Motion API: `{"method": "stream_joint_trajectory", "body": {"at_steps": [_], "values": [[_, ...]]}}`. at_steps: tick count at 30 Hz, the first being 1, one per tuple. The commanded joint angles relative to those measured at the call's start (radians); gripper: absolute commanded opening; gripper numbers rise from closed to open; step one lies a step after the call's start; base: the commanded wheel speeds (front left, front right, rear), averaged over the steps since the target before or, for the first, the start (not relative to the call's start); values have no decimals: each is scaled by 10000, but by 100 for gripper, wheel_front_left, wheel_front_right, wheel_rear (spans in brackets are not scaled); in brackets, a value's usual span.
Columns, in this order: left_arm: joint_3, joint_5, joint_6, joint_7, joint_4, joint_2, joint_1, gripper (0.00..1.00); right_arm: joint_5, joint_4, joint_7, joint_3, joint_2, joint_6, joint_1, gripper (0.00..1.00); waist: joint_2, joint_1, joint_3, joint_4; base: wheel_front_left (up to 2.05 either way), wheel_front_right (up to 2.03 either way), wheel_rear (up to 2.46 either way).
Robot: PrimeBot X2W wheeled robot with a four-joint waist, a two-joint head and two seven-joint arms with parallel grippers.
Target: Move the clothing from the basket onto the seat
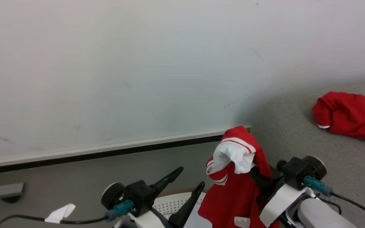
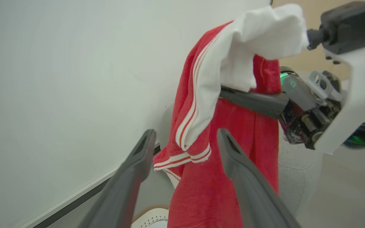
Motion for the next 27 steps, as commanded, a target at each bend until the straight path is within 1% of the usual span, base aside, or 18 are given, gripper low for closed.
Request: {"method": "stream_joint_trajectory", "body": {"at_steps": [1,8,14,17,21,24,27], "values": [[18,106,6,-135,88,-46,41,100,-150,-100,-33,-263,-169,-26,71,0,0,0,215,-623,0,0,0],[-3,85,-50,-332,371,-286,-126,100,-474,-480,-34,-981,-556,-26,102,0,0,0,518,-1792,0,0,0],[-49,99,-161,-455,630,-480,-269,100,-577,-767,-34,-1372,-771,-26,95,0,0,0,773,-2515,0,0,0],[-79,143,-221,-497,739,-525,-367,100,-618,-889,-34,-1529,-836,-26,94,0,0,0,916,-2687,0,0,0],[-119,149,-265,-485,807,-570,-530,100,-722,-1007,-34,-1794,-865,-26,39,0,0,0,1164,-2753,0,0,0],[-144,150,-322,-416,817,-574,-646,100,-768,-1057,-35,-1957,-865,-26,-44,0,0,0,1362,-2711,0,0,0],[-122,287,-399,-245,752,-497,-1073,100,-891,-1178,-35,-2493,-907,-26,-394,0,0,0,2009,-2520,0,0,0]]}}
